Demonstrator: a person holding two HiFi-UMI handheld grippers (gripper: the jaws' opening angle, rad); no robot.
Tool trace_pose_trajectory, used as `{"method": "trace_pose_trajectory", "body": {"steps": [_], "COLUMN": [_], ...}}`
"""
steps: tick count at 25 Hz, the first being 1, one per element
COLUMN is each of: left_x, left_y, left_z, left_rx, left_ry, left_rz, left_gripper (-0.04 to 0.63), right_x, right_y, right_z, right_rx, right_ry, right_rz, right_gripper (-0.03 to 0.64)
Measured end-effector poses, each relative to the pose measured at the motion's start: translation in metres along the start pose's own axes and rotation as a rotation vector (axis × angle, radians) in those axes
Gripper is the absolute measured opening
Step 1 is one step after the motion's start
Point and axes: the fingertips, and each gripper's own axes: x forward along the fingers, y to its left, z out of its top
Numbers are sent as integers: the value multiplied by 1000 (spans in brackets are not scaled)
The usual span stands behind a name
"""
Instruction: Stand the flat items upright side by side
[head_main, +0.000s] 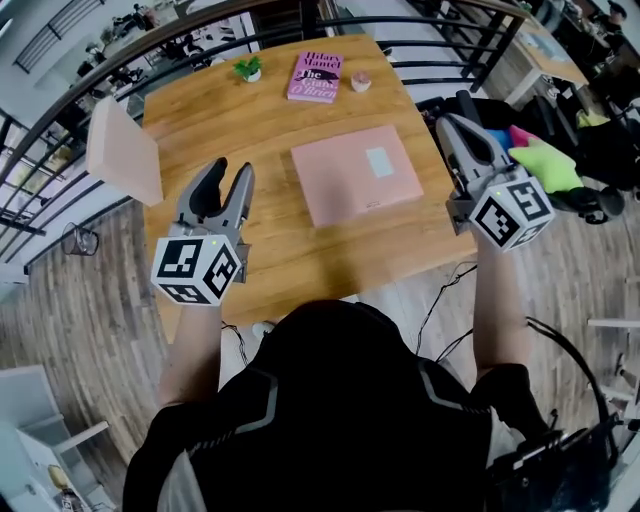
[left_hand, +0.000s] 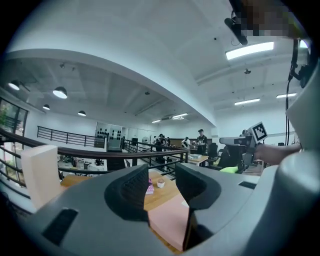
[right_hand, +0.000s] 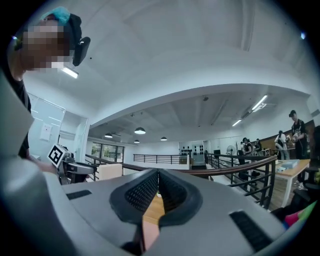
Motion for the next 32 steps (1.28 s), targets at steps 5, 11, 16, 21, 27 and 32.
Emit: {"method": "trace_pose_trajectory", "body": {"steps": [5, 11, 16, 21, 27, 32], "left_x": [38, 70, 75, 78, 76, 87], "left_y": [-25, -40, -51, -60, -78, -79], "left_z": [-37, -118, -193, -253, -309, -360], "left_rx": [-24, -52, -83, -55, -48, 31], "left_ry": [76, 281, 481, 620, 747, 833], "left_rz": [3, -2, -8, -21, -61, -81], "left_gripper": [186, 241, 285, 315, 331, 336], "right_x": [-11, -9, -12, -19, -33, -30], "right_y": [-53, -84, -92, -87, -92, -93], "right_z": [-40, -124, -201, -277, -359, -416], "right_rx": [-18, -4, -35, 34, 89, 5], "right_ry": [85, 241, 364, 513, 649, 748], "right_rz": [-20, 65, 116, 209, 250, 333], "right_gripper": [124, 319, 431, 442, 440, 440]}}
